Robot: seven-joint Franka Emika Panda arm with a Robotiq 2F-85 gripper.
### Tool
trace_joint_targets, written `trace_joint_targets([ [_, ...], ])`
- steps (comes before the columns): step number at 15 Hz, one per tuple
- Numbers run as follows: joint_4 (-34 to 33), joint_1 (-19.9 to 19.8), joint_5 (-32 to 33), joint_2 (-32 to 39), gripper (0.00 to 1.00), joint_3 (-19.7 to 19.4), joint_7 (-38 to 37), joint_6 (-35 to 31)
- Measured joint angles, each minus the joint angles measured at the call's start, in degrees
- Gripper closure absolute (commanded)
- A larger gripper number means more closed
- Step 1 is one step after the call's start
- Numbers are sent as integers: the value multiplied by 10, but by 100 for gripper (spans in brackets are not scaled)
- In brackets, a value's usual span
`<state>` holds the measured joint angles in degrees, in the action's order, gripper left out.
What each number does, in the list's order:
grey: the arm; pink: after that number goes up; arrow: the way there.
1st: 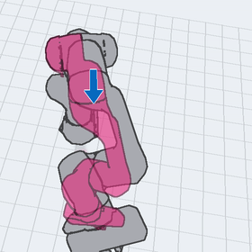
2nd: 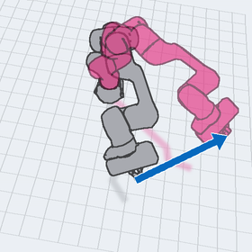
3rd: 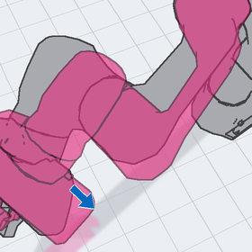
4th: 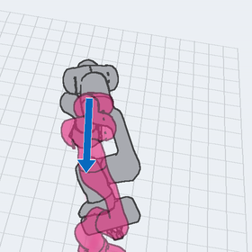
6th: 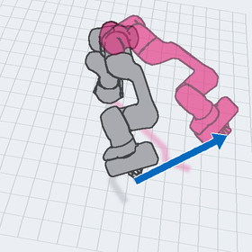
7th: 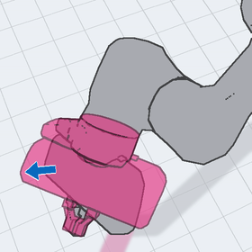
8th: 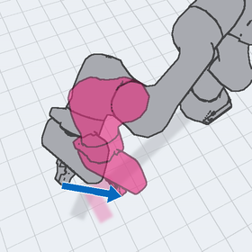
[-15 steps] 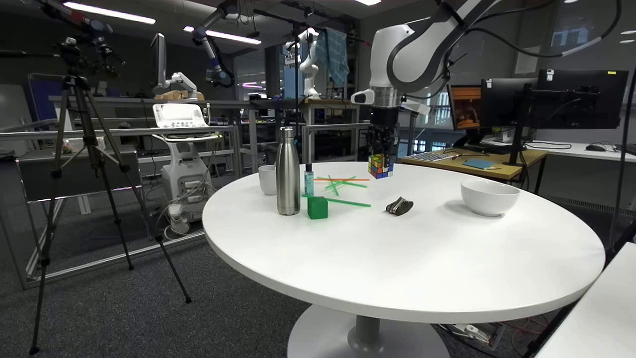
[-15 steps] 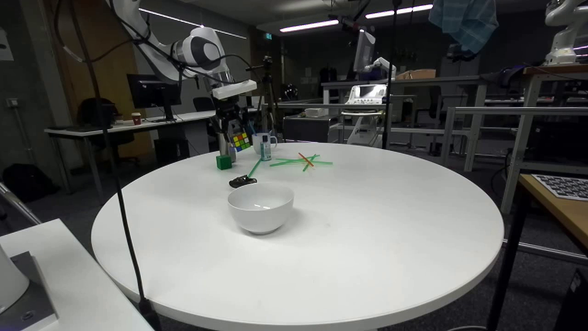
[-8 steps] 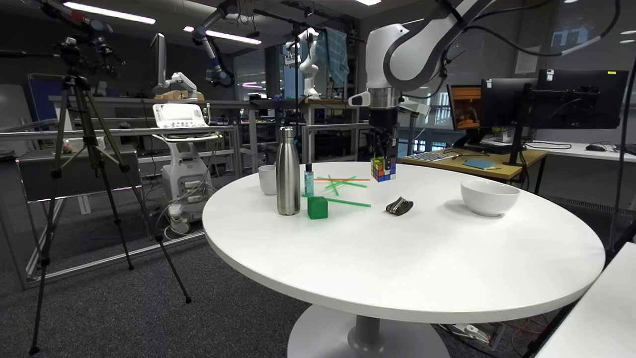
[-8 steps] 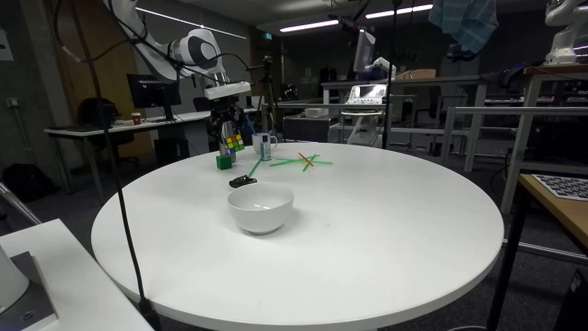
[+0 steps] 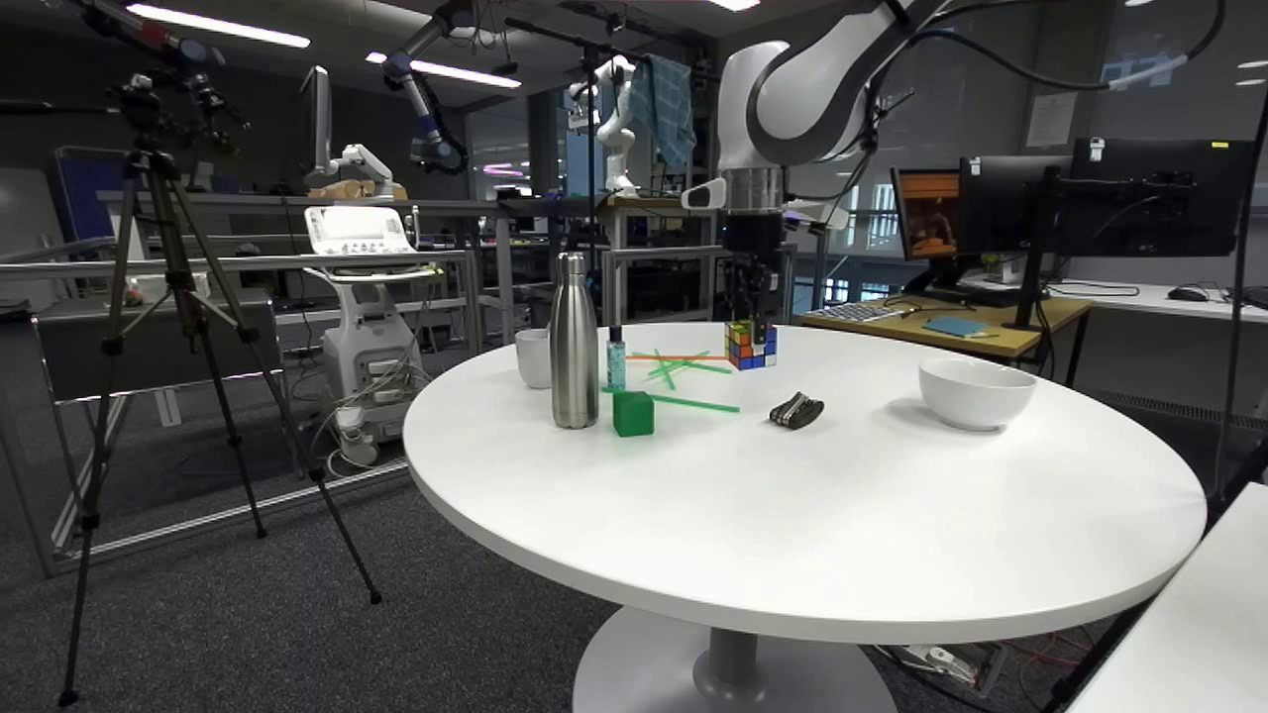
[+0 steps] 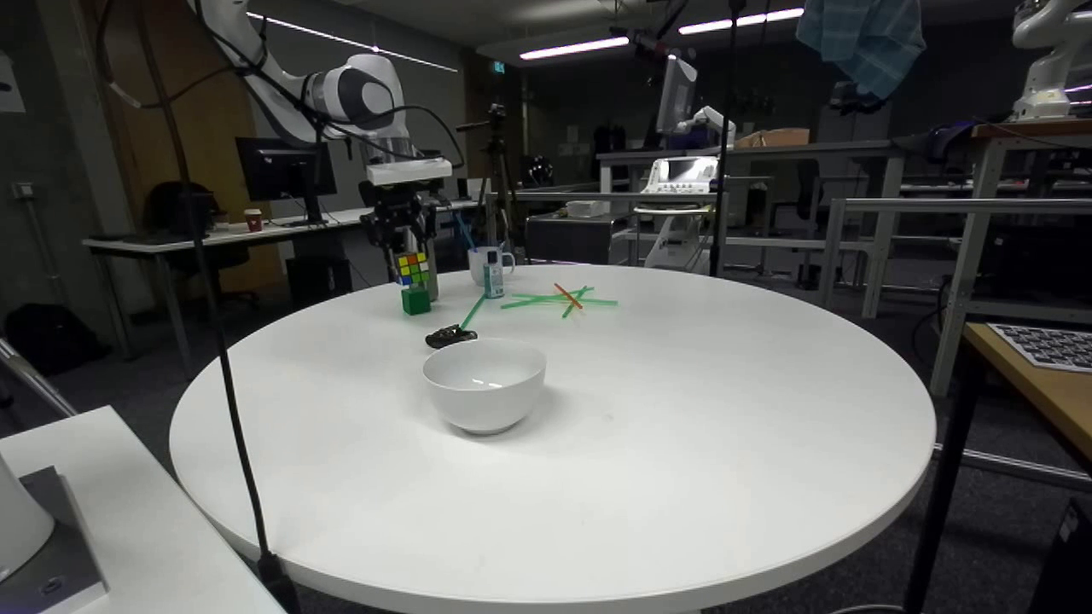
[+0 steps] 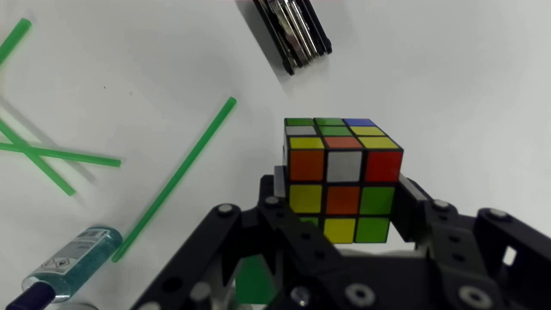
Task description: Move the Rubik's cube to the left
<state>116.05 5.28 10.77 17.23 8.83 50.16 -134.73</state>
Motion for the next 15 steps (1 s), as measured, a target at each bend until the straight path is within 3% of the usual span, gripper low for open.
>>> trace_joint_targets([
  [6,-6,-7,-57,7,67,4,53,19],
  [15,-31,-16,-60,57,67,3,59,30],
])
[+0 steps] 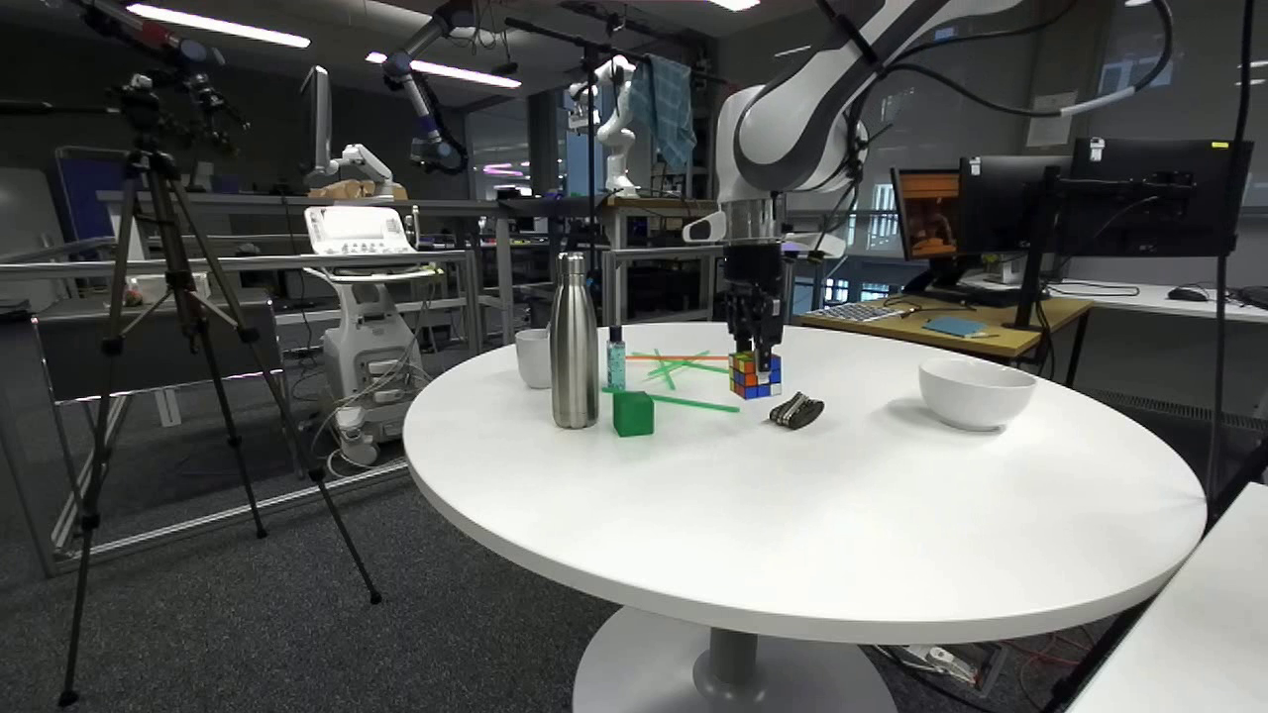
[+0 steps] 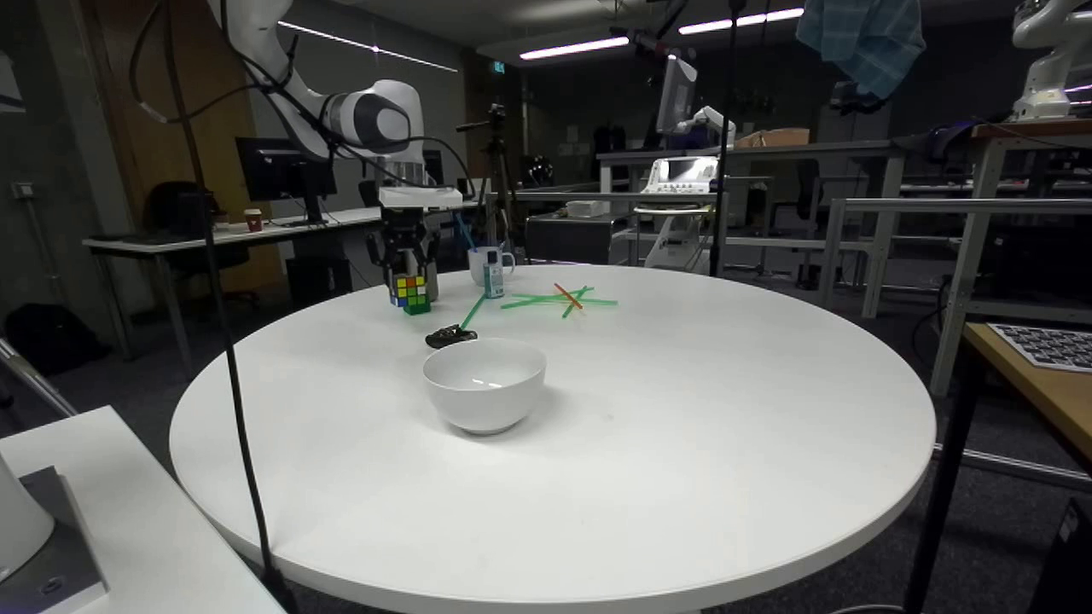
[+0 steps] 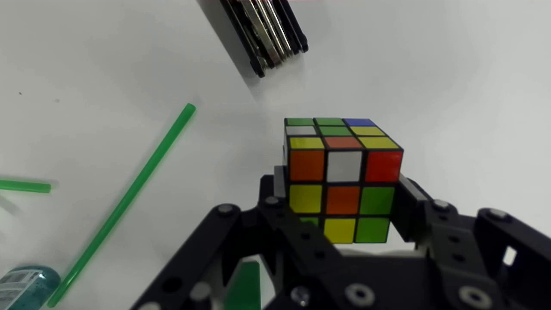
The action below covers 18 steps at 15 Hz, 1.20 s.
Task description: Move the Rubik's cube to the left
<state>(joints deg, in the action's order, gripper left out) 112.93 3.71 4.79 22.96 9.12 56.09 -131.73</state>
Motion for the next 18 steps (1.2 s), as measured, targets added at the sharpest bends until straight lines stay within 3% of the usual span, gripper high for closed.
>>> trace_joint_targets([
  [18,-105,-4,1,109,67,0,22,64],
])
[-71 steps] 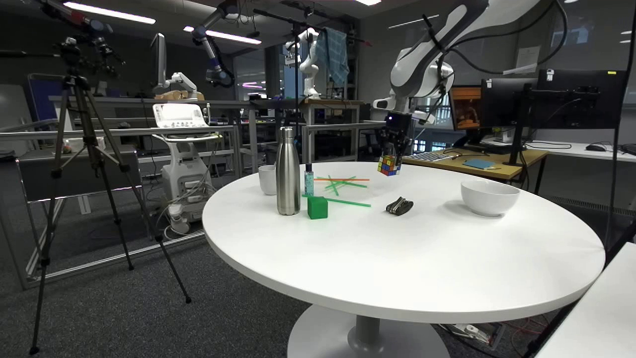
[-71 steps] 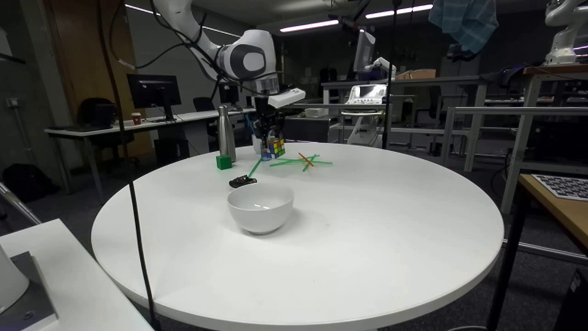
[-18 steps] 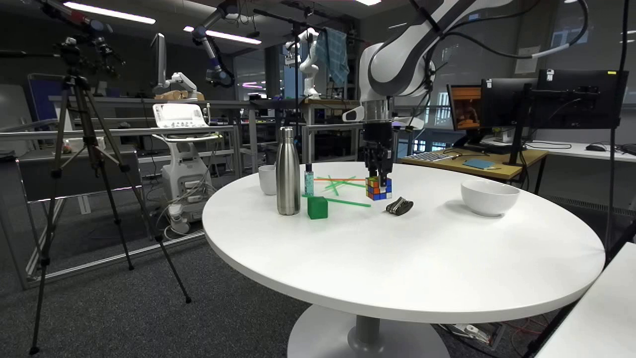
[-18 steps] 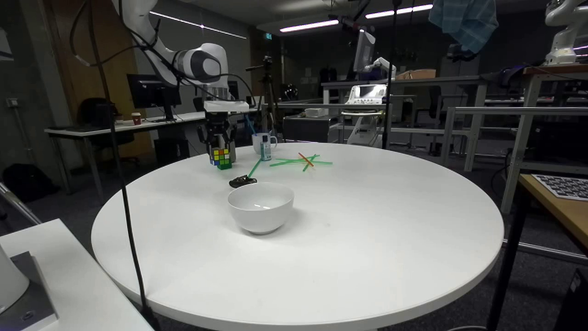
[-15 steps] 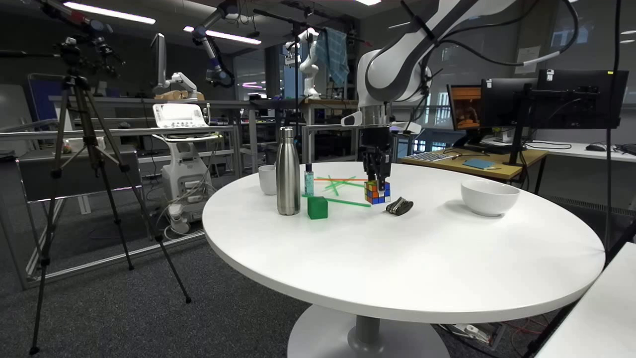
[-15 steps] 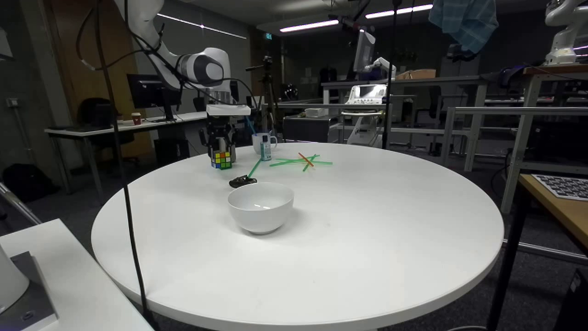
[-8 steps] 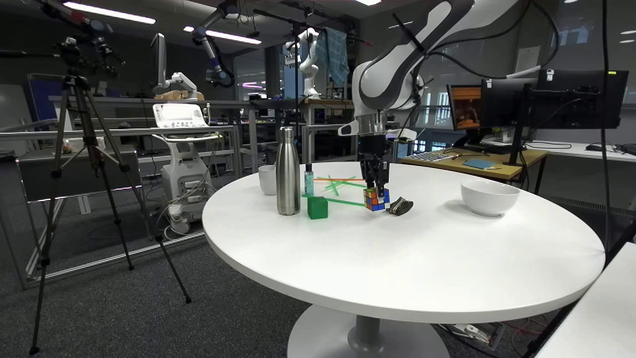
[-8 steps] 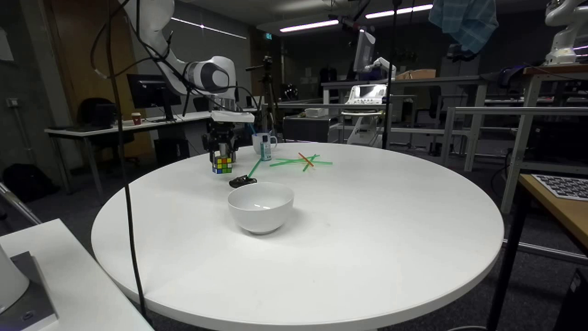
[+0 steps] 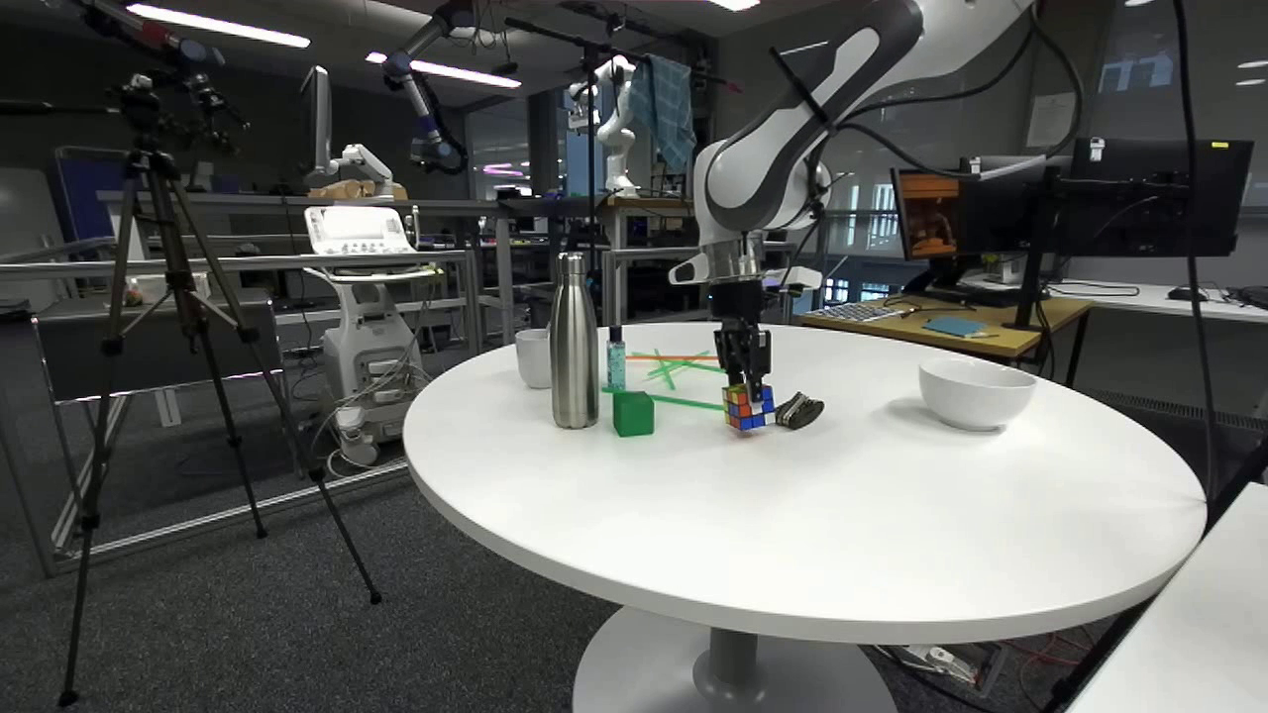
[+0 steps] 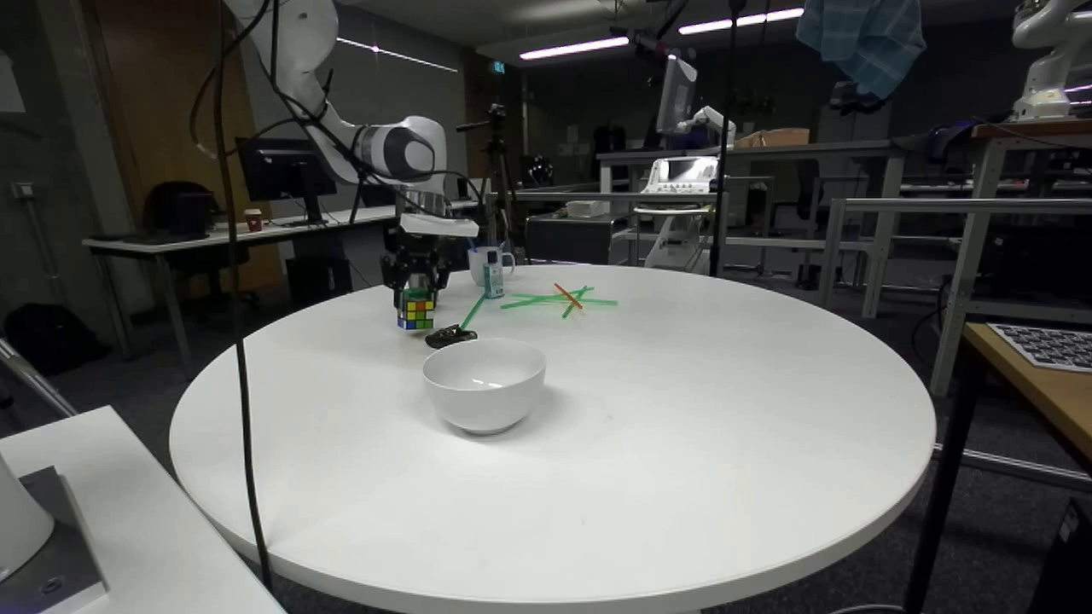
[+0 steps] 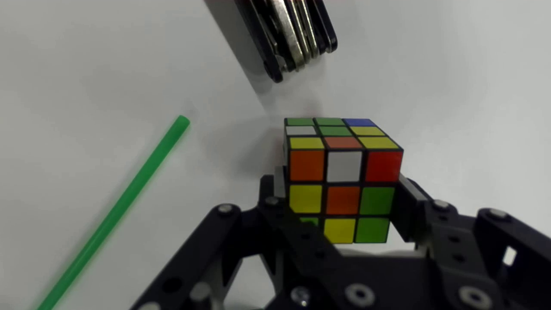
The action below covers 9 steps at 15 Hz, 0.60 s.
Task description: Move the Rubik's cube to the left
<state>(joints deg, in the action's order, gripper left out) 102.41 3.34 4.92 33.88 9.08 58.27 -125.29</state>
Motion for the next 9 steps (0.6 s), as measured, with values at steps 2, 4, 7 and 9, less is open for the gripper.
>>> trace_joint_targets([
  [2,-7,-2,0,8,67,0,0,3],
  [4,-13,-4,0,14,67,0,0,9],
  [7,-18,-6,0,19,16,-1,0,15],
  [9,-19,-6,0,20,1,-2,0,15],
])
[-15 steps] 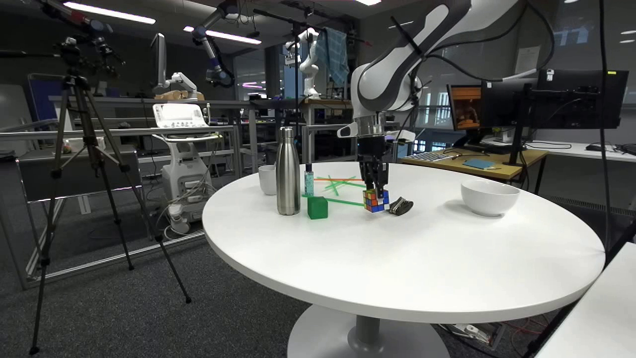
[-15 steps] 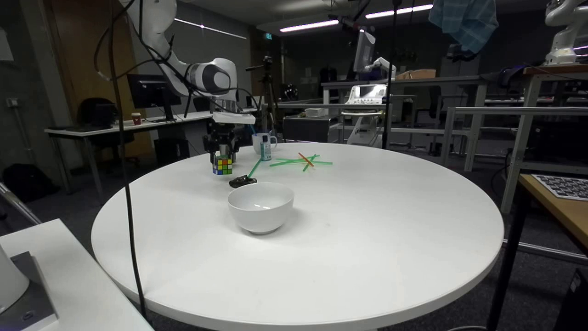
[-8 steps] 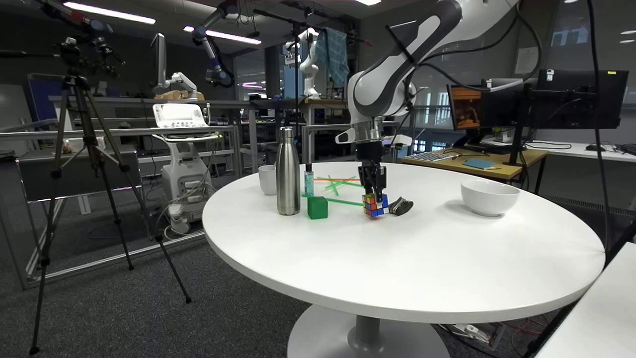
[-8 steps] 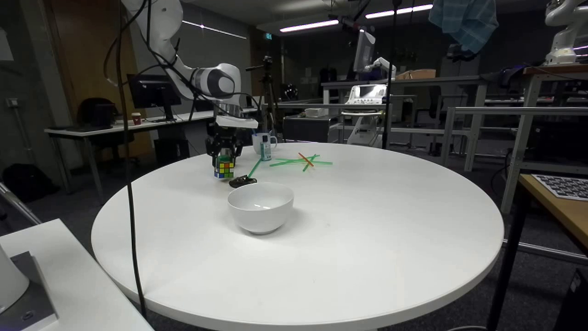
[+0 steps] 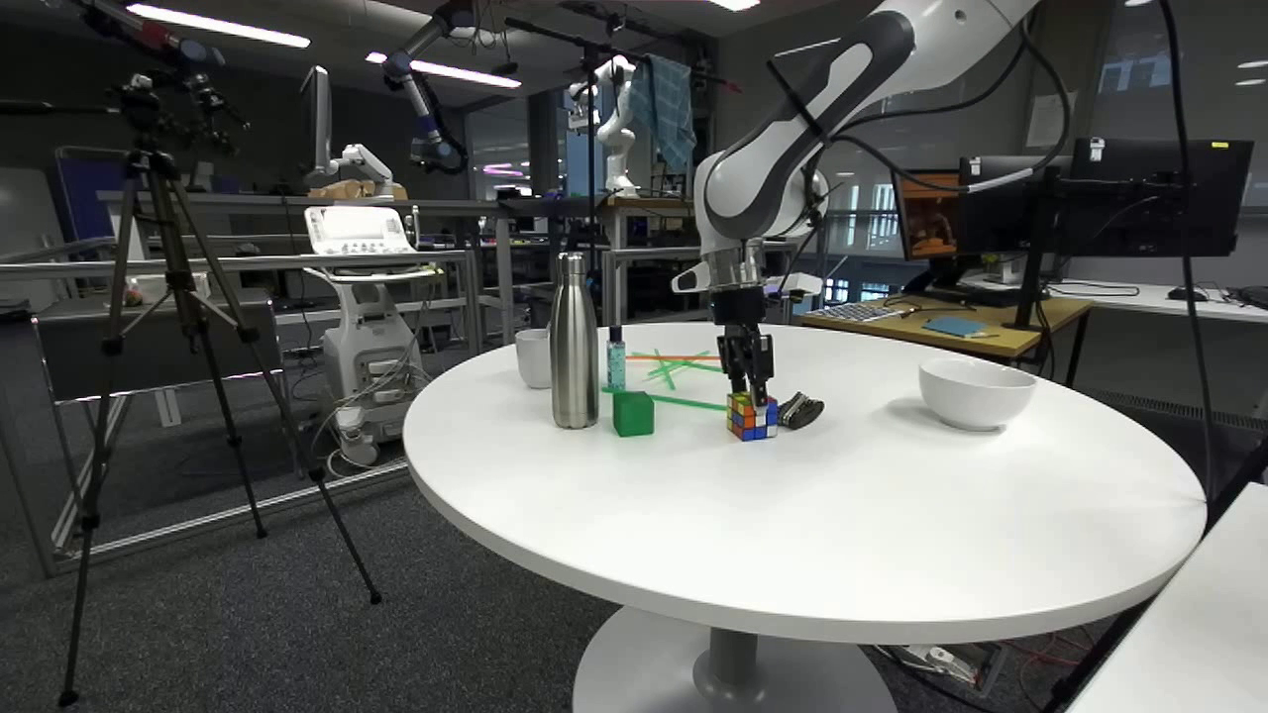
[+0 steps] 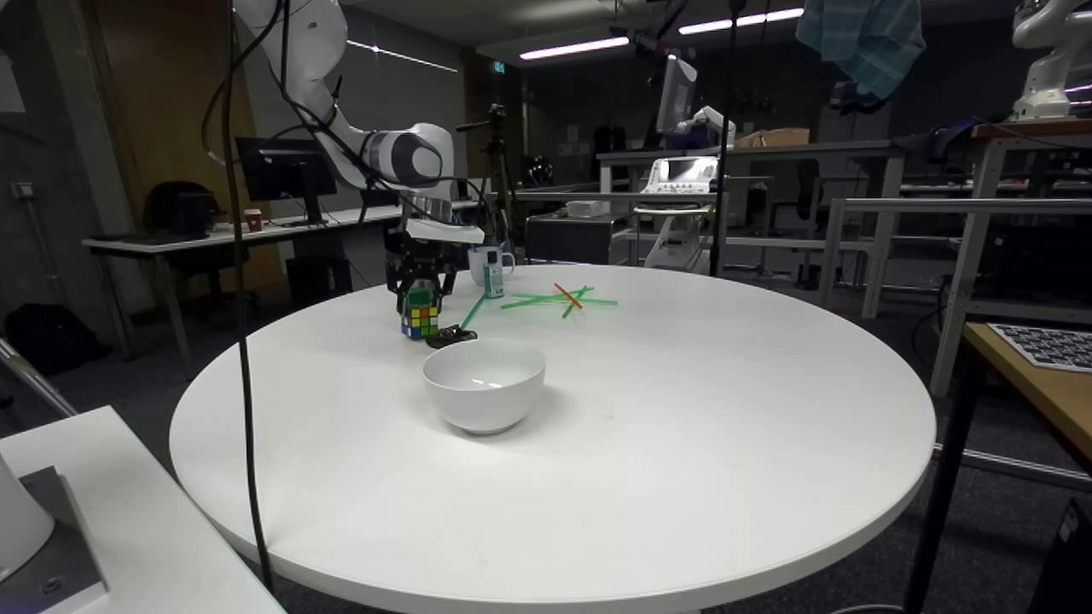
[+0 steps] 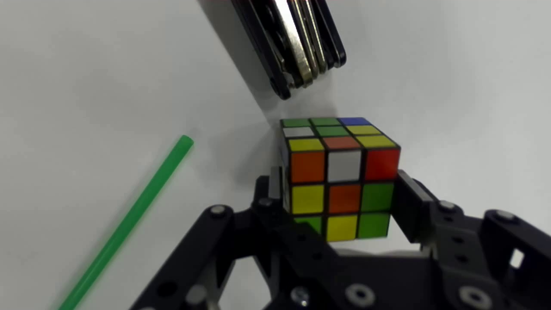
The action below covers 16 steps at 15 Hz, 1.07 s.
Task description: Move the Rubik's cube to the left
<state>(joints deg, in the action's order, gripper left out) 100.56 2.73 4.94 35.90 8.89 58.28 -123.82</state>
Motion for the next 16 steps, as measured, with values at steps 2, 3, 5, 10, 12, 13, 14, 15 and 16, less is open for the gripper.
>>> trace_joint_targets([
  [2,0,0,1,0,0,0,0,0],
  [3,0,0,1,0,0,0,0,0],
  [5,0,0,1,0,0,0,0,0],
  [10,-8,-1,4,-1,0,-2,0,0],
  [12,-16,-1,7,-7,0,-4,0,-1],
  [13,-20,-1,9,-12,0,-5,0,-2],
  [14,-23,-2,10,-19,0,-5,0,-2],
  [15,-24,-3,11,-27,0,-5,0,-3],
  [16,-24,-5,11,-38,0,-5,0,-3],
])
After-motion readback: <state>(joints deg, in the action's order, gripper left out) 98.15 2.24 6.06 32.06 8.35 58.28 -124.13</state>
